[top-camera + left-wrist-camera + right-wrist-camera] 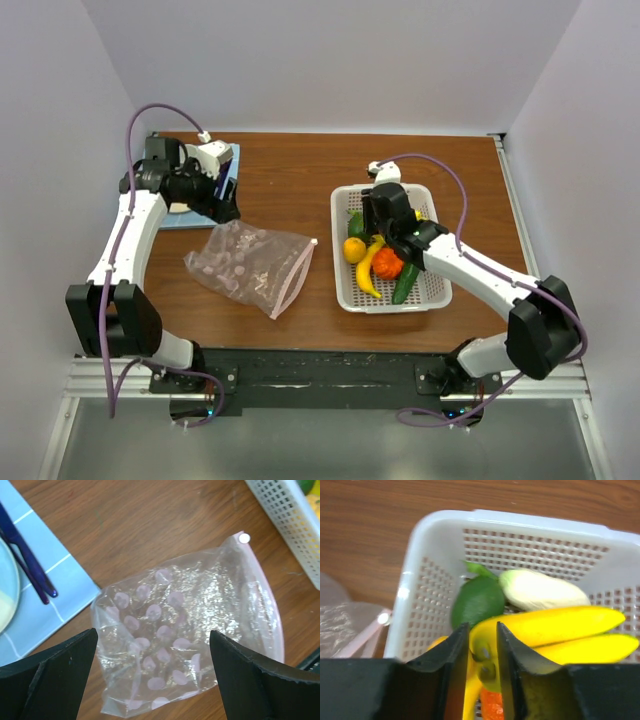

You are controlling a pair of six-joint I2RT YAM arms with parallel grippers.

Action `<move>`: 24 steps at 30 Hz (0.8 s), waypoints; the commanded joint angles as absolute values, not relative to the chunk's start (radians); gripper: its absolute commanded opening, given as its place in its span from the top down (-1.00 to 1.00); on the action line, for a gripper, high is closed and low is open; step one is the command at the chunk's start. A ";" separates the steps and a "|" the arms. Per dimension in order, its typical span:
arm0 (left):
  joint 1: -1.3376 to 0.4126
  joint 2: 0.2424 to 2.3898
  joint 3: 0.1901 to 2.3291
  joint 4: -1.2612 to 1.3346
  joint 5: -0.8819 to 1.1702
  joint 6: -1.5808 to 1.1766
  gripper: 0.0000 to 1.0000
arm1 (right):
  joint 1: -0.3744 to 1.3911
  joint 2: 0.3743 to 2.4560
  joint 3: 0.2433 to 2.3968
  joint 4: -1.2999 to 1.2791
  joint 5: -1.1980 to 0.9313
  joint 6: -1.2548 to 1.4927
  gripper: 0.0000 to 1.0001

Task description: Open the zip-top bag and remove the fake food

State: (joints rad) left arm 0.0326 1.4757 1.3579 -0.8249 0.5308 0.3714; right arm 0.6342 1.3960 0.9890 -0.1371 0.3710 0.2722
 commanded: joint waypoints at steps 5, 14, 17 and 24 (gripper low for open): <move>0.032 1.431 1.381 -0.834 0.632 0.322 -0.99 | 0.629 1.417 1.120 -0.330 0.669 0.385 -0.97; 0.012 1.405 1.378 -0.801 0.666 0.278 -0.99 | 0.630 1.347 1.082 -0.362 0.641 0.374 -0.97; 0.009 1.401 1.362 -0.778 0.669 0.265 -1.00 | 0.630 1.299 1.062 -0.362 0.620 0.353 -0.97; -0.060 1.410 1.338 -0.700 0.644 0.238 -1.00 | 0.632 1.163 0.973 -0.291 0.545 0.316 -0.97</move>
